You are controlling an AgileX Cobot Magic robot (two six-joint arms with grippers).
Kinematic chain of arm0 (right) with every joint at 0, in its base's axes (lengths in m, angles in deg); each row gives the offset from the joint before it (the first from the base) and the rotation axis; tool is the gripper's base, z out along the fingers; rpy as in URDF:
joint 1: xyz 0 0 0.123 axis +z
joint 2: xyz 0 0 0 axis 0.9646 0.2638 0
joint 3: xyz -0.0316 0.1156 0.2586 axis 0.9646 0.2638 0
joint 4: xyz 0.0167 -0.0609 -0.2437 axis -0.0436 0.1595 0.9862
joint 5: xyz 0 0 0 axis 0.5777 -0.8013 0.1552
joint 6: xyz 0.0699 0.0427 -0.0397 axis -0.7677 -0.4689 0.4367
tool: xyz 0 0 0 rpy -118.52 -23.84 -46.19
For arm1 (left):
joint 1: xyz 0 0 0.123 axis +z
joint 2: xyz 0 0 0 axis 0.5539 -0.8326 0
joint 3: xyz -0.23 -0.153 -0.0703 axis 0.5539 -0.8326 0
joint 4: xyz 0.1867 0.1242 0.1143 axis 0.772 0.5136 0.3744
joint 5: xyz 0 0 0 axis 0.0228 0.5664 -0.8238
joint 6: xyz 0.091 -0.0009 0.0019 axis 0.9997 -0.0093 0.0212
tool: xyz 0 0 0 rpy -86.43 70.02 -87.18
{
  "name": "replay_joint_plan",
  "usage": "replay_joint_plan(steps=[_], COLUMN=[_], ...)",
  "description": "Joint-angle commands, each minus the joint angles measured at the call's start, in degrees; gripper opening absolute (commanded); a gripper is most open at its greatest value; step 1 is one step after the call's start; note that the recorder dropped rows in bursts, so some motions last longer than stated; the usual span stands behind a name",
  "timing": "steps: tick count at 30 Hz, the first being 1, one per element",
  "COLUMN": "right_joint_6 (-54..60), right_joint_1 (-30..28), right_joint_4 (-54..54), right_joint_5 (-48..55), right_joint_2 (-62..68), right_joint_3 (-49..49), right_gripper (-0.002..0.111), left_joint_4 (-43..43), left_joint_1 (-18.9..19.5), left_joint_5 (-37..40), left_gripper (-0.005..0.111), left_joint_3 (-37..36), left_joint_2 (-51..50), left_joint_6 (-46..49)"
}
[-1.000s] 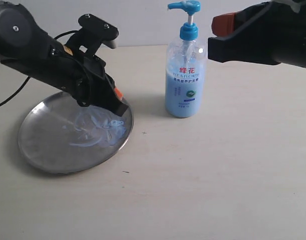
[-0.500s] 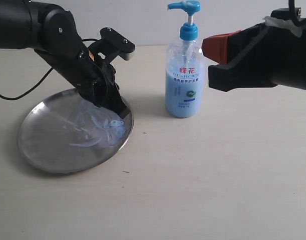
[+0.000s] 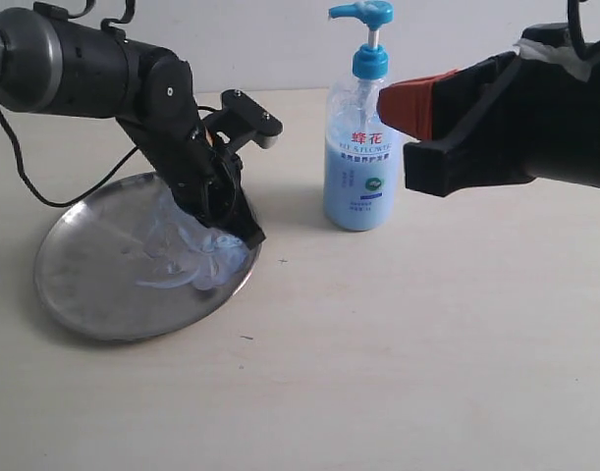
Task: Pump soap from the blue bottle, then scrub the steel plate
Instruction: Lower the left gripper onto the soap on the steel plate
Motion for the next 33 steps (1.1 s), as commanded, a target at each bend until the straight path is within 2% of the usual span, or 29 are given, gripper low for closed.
replay_joint_plan(steps=[1, 8, 33], right_joint_6=[-1.6, -4.7, -5.0], right_joint_1=[-0.2, -0.2, -0.2], right_joint_4=[3.7, 6.9, 6.9], right_joint_5=[0.3, -0.3, -0.3], right_joint_2=[-0.6, -0.6, -0.6], right_joint_3=[0.2, 0.2, 0.2], right_gripper=[0.0, 0.0, 0.0], left_joint_4=[4.1, 4.4, 4.4], left_joint_1=[0.1, 0.1, 0.1], left_joint_5=[1.2, 1.0, -3.3], left_gripper=[0.0, 0.0, 0.0], left_joint_3=[1.1, 1.1, 1.1], left_joint_2=[-1.8, -2.1, -5.1], left_joint_6=[-3.0, -3.0, -3.0])
